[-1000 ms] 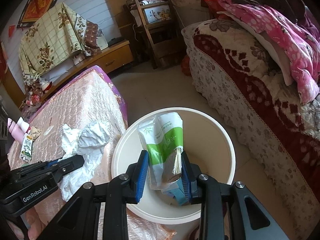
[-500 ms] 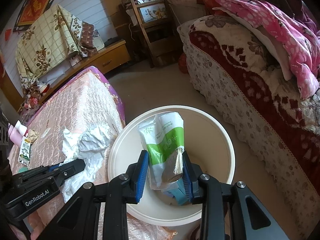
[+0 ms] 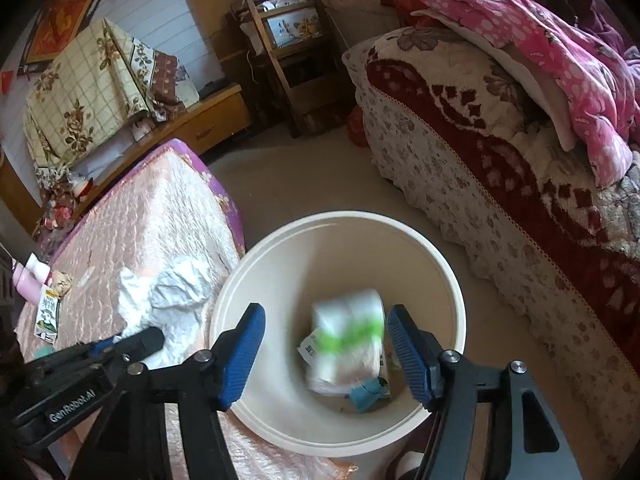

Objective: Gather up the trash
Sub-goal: 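Move both open tools back to the bed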

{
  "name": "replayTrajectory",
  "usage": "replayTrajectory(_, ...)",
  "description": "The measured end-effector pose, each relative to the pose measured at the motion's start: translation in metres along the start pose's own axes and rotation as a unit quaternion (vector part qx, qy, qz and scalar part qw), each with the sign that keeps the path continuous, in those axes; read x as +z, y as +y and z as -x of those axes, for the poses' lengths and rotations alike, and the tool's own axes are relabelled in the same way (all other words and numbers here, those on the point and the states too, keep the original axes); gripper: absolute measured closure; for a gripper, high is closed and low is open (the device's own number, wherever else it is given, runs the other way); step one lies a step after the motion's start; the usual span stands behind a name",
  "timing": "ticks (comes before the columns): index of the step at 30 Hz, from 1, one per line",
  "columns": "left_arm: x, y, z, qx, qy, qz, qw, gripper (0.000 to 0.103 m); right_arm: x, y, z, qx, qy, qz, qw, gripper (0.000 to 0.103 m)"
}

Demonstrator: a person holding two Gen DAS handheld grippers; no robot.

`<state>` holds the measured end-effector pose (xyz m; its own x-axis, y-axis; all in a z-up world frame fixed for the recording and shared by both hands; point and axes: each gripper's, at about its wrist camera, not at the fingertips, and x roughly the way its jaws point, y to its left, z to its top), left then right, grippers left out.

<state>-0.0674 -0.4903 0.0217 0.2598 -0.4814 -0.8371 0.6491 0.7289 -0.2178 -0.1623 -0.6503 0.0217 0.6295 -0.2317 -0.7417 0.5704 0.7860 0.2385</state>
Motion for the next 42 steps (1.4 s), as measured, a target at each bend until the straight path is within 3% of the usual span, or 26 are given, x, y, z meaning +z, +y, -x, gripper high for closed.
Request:
replayTrajectory(1,0.000,0.000,0.001,-0.001,0.000,0.001,1.0000,0.063,0.000,0.000,0.001,-0.002,-0.003,0.000,1.000,0.035)
replayTrajectory(4,-0.002,0.001,0.006,-0.001,-0.009,0.002,1.0000,0.050,-0.001,-0.001,0.000,0.000,0.001,-0.003,1.000,0.035)
replayTrajectory(15,-0.008,0.005,0.017,0.007,-0.015,0.003,0.9998,0.050,-0.002,-0.003,-0.001,0.001,0.008,-0.005,1.000,0.035)
replayTrajectory(24,-0.019,0.021,0.053,0.043,-0.042,-0.016,0.9981,0.048,-0.009,0.012,-0.002,0.008,0.014,0.018,1.000,0.035)
replayTrajectory(32,-0.034,0.057,0.088,0.063,-0.058,0.007,0.9963,0.048,-0.018,0.038,0.003,0.020,0.016,0.048,0.999,0.035)
replayTrajectory(42,-0.065,0.129,0.141,0.092,-0.068,0.044,0.9925,0.046,-0.033,0.097,0.022,0.070,0.031,0.087,0.993,0.035)
